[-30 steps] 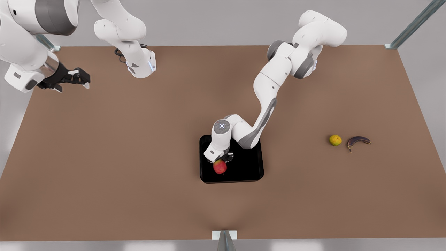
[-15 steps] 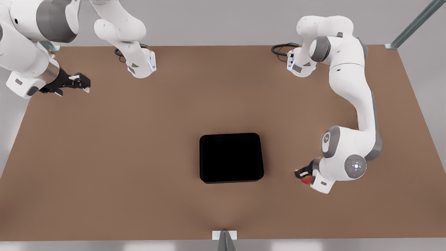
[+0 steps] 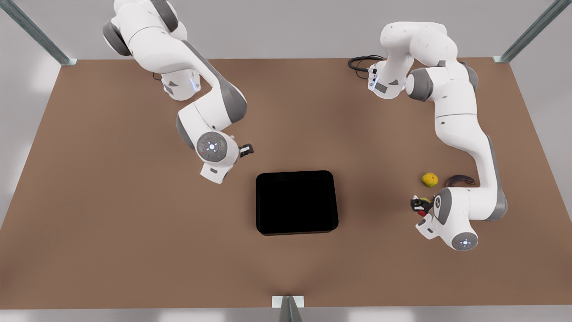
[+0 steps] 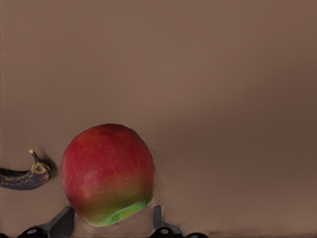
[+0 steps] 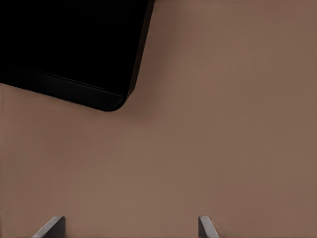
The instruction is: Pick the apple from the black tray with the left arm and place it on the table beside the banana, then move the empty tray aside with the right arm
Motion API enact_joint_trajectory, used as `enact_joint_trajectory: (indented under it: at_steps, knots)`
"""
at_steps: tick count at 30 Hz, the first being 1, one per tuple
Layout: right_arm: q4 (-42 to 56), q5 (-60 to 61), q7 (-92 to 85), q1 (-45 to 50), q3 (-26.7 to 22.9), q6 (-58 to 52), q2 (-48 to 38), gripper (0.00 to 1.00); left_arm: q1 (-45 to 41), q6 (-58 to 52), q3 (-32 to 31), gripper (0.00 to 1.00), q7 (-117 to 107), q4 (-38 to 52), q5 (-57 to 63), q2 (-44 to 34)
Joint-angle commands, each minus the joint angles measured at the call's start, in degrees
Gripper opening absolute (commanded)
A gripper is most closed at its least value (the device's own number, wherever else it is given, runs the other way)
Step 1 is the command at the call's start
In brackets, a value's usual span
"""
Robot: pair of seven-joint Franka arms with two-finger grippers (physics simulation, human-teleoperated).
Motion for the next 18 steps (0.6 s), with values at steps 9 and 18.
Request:
enact_joint_trajectory:
  at_steps: [9, 18]
  knots:
    - [2.91, -3.45, 51.22, 1.63, 0.37, 35.19, 10.15, 1.0, 0.42, 16.14, -0.64, 1.0, -2.4, -3.0, -11.43, -24.12]
    - [2.99, -8.82, 46.12, 1.1, -0.51, 44.5, 16.13, 1.0, 0.16, 37.86, -0.55, 1.0, -0.99, -39.84, -9.06, -45.57]
